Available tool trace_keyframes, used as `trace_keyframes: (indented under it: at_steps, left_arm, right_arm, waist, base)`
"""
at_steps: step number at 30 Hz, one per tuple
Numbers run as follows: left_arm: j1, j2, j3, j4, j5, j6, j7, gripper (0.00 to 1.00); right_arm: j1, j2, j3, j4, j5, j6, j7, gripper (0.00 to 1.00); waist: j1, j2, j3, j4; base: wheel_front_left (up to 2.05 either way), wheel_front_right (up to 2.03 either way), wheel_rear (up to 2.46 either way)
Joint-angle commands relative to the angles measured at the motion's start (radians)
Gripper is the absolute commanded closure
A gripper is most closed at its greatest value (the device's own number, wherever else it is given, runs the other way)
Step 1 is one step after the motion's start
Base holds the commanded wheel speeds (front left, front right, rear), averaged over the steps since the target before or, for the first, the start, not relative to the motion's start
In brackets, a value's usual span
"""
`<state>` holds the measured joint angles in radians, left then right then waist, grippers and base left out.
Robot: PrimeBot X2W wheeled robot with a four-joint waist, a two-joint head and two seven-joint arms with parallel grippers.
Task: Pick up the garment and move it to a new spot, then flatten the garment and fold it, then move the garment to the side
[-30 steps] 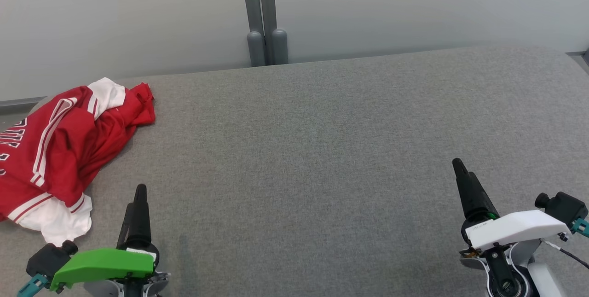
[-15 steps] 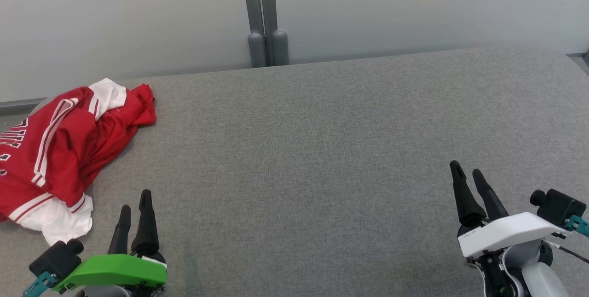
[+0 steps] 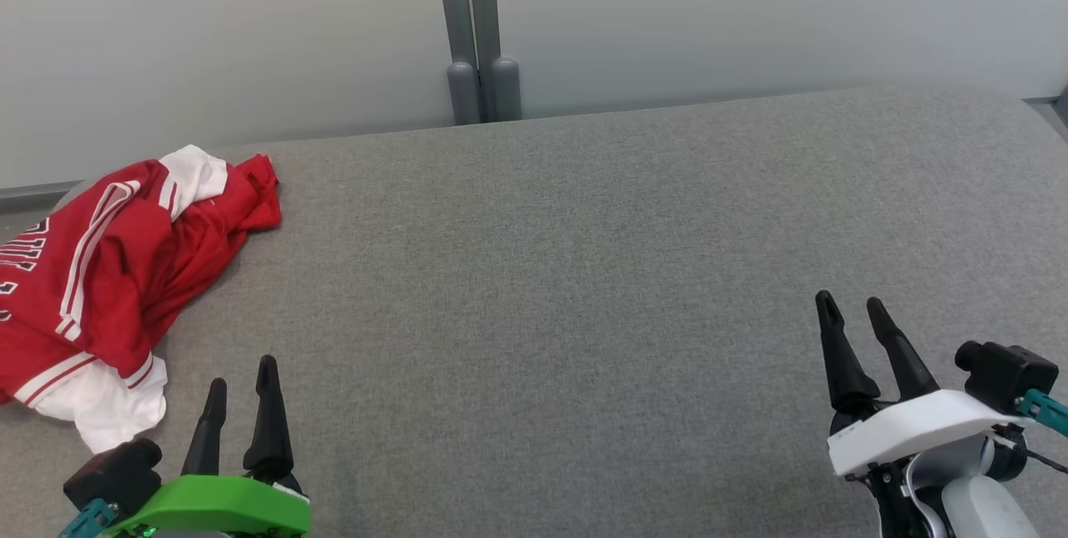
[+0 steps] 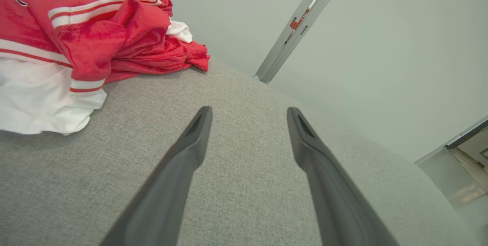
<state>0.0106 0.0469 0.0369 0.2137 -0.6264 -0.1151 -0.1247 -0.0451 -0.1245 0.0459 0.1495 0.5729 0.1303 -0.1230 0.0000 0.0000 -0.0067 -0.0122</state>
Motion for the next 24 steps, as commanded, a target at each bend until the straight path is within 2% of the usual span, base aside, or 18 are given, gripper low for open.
trace_keyframes:
  at_steps: [1, 24]
  left_arm:
    - [0.000, 0.011, 0.004, -0.013, 0.032, -0.005, -0.009, 0.00]
    - [0.027, 0.013, 0.017, -0.014, 0.271, -0.008, -0.066, 0.00]
  right_arm:
    - [0.001, -0.010, 0.003, -0.017, -0.035, 0.000, -0.011, 0.00]
    - [0.017, -0.028, 0.033, -0.023, -0.252, 0.001, -0.068, 0.00]
  waist:
    - [0.0000, 0.0000, 0.000, 0.000]
    - [0.0000, 0.0000, -0.001, -0.003]
  base:
    - [0.00, 0.00, 0.00]
    - [0.00, 0.00, 0.00]
